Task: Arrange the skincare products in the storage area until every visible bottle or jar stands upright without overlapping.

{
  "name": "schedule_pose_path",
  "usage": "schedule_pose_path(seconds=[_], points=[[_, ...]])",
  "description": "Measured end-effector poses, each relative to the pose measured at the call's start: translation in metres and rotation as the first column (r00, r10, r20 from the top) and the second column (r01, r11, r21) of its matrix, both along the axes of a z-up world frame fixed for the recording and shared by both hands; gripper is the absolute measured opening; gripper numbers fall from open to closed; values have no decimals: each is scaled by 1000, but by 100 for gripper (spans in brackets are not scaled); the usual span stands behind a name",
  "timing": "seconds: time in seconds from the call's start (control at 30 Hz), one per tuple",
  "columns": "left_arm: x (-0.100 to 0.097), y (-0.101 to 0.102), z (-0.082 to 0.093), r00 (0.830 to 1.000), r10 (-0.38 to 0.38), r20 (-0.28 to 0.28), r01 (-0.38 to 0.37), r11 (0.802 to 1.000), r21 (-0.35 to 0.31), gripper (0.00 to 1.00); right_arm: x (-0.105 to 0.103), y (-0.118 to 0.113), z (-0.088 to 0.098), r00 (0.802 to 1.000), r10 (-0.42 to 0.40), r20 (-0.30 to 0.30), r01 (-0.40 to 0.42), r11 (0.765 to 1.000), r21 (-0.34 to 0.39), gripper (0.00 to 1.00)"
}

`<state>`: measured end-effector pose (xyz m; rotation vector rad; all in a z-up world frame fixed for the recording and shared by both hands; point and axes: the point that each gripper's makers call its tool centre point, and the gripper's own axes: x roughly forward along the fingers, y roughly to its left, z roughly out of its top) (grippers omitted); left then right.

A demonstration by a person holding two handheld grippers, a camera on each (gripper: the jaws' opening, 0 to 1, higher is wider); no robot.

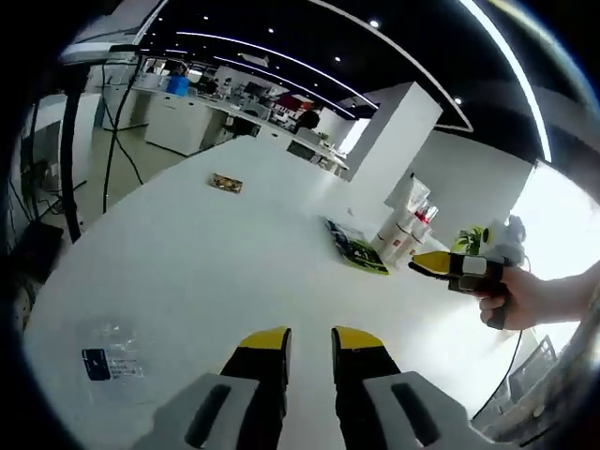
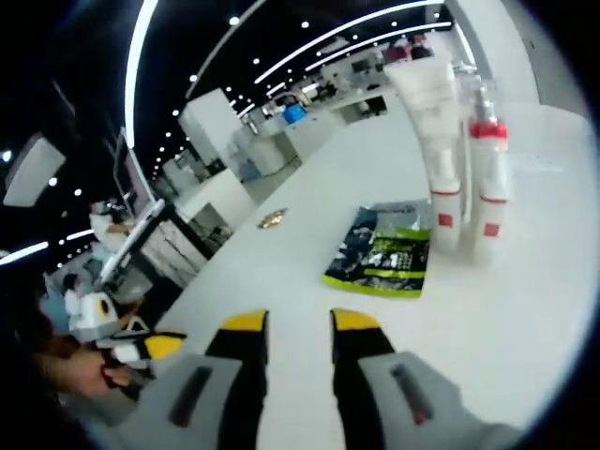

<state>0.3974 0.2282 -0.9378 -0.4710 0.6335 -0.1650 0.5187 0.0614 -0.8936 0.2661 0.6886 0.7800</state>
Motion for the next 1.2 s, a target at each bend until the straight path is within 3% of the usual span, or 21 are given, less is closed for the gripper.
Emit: schedule_pose_path(seconds=[0.1, 0.2, 0.27, 0.37, 0.5, 0.67, 0.7, 0.73, 0.8, 0.83, 0.87, 0.9, 0.93, 0.97, 1.03, 1.2], points=[[-12, 23, -6, 994, 100, -46, -97, 994, 47, 29, -23, -7, 5, 1000, 22, 0, -22, 1000, -8, 24], [-25, 48, -12, 978, 196, -77, -185, 975, 126, 42, -37, -16, 9, 1000, 19, 1, -19, 1000, -18, 24], [-32, 66, -15, 966, 246, -85, -227, 956, 185, 45, -47, -20, 12, 1000, 20, -6, -20, 1000, -14, 24], [-39, 83, -22, 947, 299, -121, -266, 936, 230, 50, -55, -27, 19, 1000, 15, 8, -15, 1000, -21, 24], [-39, 102, -24, 935, 336, -117, -288, 907, 308, 59, -60, -37, 26, 1000, -7, 15, 8, 1000, -21, 24], [-43, 113, -40, 921, 349, -175, -278, 900, 336, 62, -59, -48, 32, 999, -28, 30, 29, 999, -26, 24], [-44, 121, -40, 918, 364, -157, -283, 879, 383, 61, -58, -50, 34, 999, -34, 36, 35, 999, -27, 24], [-38, 123, -42, 932, 332, -148, -252, 883, 396, 61, -58, -52, 35, 998, -38, 40, 39, 999, -27, 24], [-37, 118, -43, 937, 314, -155, -238, 895, 377, 60, -58, -55, 38, 998, -50, 47, 52, 998, -28, 24], [-37, 118, -45, 934, 320, -159, -241, 892, 383, 60, -58, -57, 38, 997, -55, 49, 56, 998, -30, 24], [-35, 119, -45, 944, 293, -151, -212, 891, 402, 57, -58, -58, 38, 997, -57, 50, 59, 998, -32, 24], [-39, 120, -46, 947, 271, -173, -168, 875, 455, 55, -59, -58, 37, 997, -59, 50, 61, 998, -33, 24], [-35, 122, -42, 956, 255, -143, -160, 868, 471, 54, -61, -59, 37, 997, -61, 49, 63, 997, -35, 24], [-37, 118, -42, 952, 264, -153, -176, 884, 433, 51, -62, -59, 35, 997, -63, 48, 65, 997, -38, 24], [-41, 115, -41, 955, 249, -162, -160, 891, 425, 44, -65, -59, 34, 997, -65, 46, 67, 997, -39, 24], [-42, 111, -37, 962, 228, -151, -144, 893, 427, 43, -72, -53, 30, 998, -58, 36, 59, 997, -44, 24]])
